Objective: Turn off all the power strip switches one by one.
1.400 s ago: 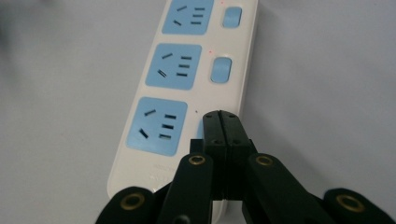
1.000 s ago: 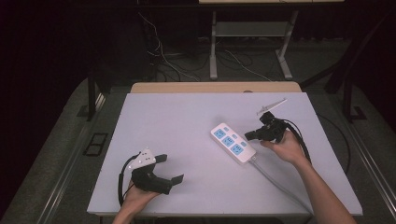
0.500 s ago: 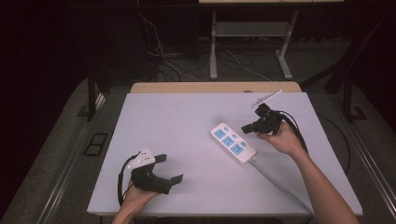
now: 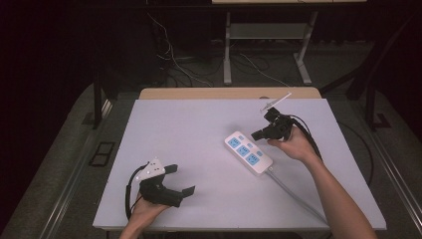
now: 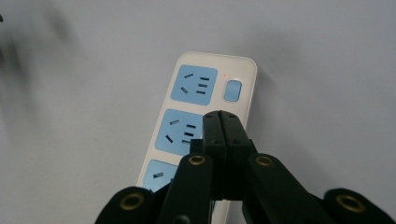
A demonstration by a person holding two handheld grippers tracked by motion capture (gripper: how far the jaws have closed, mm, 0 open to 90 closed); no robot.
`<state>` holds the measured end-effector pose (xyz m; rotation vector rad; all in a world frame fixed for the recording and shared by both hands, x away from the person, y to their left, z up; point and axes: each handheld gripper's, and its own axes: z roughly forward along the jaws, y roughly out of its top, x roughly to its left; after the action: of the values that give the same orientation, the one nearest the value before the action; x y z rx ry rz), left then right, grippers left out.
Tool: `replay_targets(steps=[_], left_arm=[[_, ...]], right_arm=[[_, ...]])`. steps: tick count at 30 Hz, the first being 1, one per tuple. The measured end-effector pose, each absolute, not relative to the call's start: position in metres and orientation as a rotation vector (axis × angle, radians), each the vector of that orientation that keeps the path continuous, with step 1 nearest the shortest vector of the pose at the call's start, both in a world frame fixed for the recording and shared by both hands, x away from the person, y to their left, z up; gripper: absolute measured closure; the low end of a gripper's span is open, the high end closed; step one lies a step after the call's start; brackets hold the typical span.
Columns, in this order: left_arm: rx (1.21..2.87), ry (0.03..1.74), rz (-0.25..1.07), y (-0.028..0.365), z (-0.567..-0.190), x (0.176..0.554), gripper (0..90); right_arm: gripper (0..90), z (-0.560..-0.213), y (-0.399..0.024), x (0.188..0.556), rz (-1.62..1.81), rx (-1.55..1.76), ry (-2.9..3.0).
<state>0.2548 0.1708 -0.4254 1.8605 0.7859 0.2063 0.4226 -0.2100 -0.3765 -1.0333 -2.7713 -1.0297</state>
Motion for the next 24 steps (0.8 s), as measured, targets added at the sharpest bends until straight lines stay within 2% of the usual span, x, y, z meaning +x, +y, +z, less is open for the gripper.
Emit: replay_targets(steps=[24], left_arm=[[1.858,0.782,0.216,0.171,-0.425,0.254,0.0]], right_arm=[[90.0,-0.398,-0.201,0.433,-0.982,-1.035,-2.759]])
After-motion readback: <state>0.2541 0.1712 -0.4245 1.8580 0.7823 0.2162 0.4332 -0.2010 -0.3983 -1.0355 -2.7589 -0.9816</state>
